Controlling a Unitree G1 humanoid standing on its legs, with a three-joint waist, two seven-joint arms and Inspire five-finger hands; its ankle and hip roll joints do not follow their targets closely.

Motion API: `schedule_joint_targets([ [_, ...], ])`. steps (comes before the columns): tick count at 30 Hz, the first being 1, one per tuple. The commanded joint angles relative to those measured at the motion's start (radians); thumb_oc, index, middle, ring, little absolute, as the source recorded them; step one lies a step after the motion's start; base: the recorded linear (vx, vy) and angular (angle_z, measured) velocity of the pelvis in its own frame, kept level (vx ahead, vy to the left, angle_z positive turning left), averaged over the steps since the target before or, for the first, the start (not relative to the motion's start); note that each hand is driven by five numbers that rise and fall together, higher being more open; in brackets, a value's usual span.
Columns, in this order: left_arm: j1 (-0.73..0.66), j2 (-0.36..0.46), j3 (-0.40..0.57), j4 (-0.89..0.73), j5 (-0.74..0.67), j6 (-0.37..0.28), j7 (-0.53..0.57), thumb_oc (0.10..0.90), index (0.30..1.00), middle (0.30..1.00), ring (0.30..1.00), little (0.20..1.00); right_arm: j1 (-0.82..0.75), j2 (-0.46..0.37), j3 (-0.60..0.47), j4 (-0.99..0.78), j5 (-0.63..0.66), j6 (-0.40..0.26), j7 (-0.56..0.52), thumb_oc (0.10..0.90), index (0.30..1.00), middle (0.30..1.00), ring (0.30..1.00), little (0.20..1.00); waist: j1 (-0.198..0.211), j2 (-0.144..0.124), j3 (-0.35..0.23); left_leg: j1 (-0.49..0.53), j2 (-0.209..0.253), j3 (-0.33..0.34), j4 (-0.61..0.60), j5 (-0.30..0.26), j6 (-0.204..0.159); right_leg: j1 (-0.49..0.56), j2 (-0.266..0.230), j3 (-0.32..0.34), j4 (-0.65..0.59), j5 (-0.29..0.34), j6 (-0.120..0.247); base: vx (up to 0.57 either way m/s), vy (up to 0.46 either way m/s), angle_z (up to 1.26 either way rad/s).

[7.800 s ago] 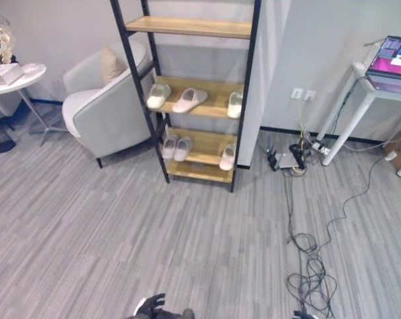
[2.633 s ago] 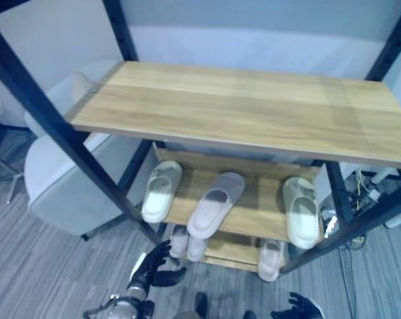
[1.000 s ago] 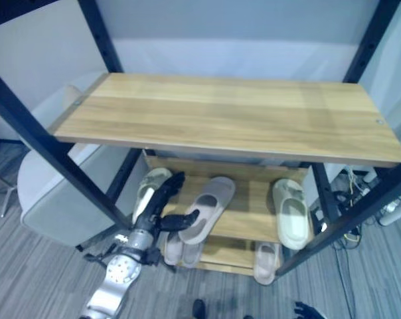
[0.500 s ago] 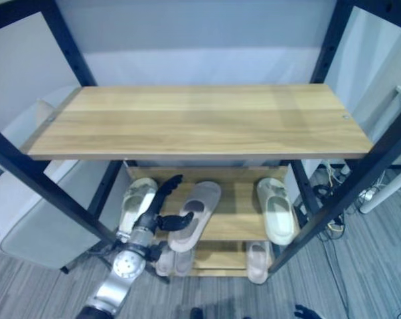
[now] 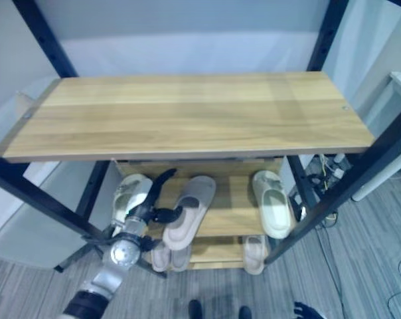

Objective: Arrange the slippers neatly on the shoe rack.

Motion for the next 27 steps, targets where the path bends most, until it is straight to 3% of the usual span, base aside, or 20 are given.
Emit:
schedule_joint_targets([
  [1, -0.243, 0.041, 0.002, 0.018, 0.022, -0.055, 0.084, 0.800, 0.900, 0.900, 0.900, 0.900, -0.046, -0.041, 0.022, -0.042, -0.001, -0.035, -0.021, 0.800, 0.900, 0.900, 0.900, 0.900, -0.014, 0.008, 0.018, 0.009, 0.043, 0.009, -0.003, -0.063, -0.083, -0.034, -0.049, -0.017, 0.006, -0.029, 0.122, -0.04, 0.008, -0.11],
  [9, -0.319, 0.011, -0.047, 0.086, 0.009, -0.050, 0.108, 0.800, 0.900, 0.900, 0.900, 0.900, -0.056, -0.041, 0.020, -0.046, 0.011, -0.039, -0.038, 0.800, 0.900, 0.900, 0.900, 0.900, -0.029, 0.010, 0.019, -0.052, 0.034, 0.011, -0.003, -0.050, -0.081, -0.101, -0.056, -0.008, 0.006, -0.009, 0.122, -0.03, 0.011, -0.06],
  [10, -0.328, 0.008, -0.052, 0.095, 0.007, -0.050, 0.109, 0.582, 0.573, 0.573, 0.573, 0.573, -0.057, -0.042, 0.020, -0.046, 0.012, -0.040, -0.039, 0.800, 0.900, 0.900, 0.900, 0.900, -0.030, 0.010, 0.019, -0.057, 0.033, 0.011, -0.003, -0.049, -0.080, -0.107, -0.057, -0.007, 0.006, -0.007, 0.123, 0.00, 0.000, 0.00],
  [11, -0.335, 0.007, -0.056, 0.099, 0.004, -0.050, 0.108, 0.400, 0.300, 0.300, 0.300, 0.300, -0.057, -0.043, 0.019, -0.046, 0.012, -0.042, -0.041, 0.800, 0.900, 0.900, 0.900, 0.900, -0.032, 0.010, 0.019, -0.061, 0.033, 0.011, -0.003, -0.048, -0.080, -0.110, -0.059, -0.007, 0.006, -0.006, 0.123, 0.00, 0.000, 0.00],
  [18, -0.344, -0.005, -0.080, 0.088, -0.008, -0.060, 0.102, 0.400, 0.300, 0.300, 0.300, 0.300, -0.051, -0.034, 0.020, -0.043, 0.013, -0.051, -0.052, 0.800, 0.900, 0.900, 0.900, 0.900, -0.032, 0.009, 0.015, -0.064, 0.030, 0.014, -0.003, -0.050, -0.079, -0.115, -0.062, -0.006, 0.006, -0.004, 0.122, 0.00, -0.001, 0.00],
  [27, -0.231, -0.050, -0.010, -0.126, -0.146, -0.118, 0.086, 0.400, 0.300, 0.300, 0.300, 0.300, -0.040, -0.016, 0.006, -0.030, 0.013, -0.046, -0.048, 0.800, 0.900, 0.900, 0.900, 0.900, -0.015, -0.001, 0.016, -0.014, 0.030, 0.007, -0.003, -0.061, -0.079, -0.055, -0.057, -0.020, 0.006, -0.021, 0.117, 0.01, -0.016, 0.03],
])
